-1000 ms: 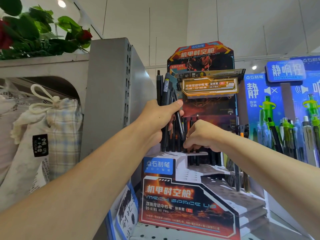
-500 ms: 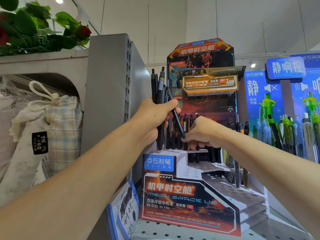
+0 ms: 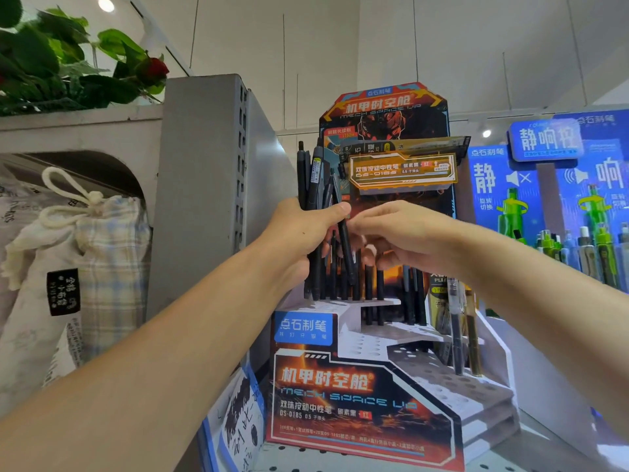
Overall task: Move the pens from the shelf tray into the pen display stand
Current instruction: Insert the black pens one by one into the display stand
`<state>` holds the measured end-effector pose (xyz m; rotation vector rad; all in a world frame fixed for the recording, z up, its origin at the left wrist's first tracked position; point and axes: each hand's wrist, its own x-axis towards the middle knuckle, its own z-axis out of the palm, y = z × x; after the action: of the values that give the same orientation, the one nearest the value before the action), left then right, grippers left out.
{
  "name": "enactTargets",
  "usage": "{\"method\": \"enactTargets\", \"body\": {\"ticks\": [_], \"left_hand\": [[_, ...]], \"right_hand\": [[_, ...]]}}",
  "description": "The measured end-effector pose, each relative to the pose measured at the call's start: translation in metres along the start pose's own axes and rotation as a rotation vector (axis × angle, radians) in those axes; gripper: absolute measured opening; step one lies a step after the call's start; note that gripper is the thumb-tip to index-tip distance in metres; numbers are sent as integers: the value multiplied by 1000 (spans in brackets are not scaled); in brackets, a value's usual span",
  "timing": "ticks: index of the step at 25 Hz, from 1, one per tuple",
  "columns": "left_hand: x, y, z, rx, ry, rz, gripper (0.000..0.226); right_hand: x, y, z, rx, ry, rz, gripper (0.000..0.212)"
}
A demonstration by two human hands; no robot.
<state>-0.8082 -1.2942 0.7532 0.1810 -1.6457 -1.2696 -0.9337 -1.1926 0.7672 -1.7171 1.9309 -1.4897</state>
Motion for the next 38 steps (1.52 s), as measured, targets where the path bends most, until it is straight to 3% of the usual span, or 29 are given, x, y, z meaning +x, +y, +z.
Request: {"method": "enactTargets", "body": {"ticks": [2, 4, 7, 10, 12, 29, 38], "left_hand": [[2, 0, 1, 12, -12, -4, 23], [4, -1, 2, 37, -20, -2, 26], [5, -3, 4, 38, -13, 16, 26], [7, -4, 3, -54, -24, 8, 18], [8, -6, 1, -74, -38, -9, 17], [7, -9, -3, -57, -70, -2, 18], [2, -6, 4, -40, -111, -21, 14]], "right_hand": [[-5, -2, -5, 181, -193, -35, 16], [-6, 2, -8, 221, -232, -48, 9], [-3, 9, -12, 182, -61, -49, 7], [1, 16, -14, -154, 229, 4, 12], [4, 22, -12, -314, 297, 61, 21], [8, 28, 9, -482, 178, 278, 13], [9, 25, 9, -495, 188, 256, 20]]}}
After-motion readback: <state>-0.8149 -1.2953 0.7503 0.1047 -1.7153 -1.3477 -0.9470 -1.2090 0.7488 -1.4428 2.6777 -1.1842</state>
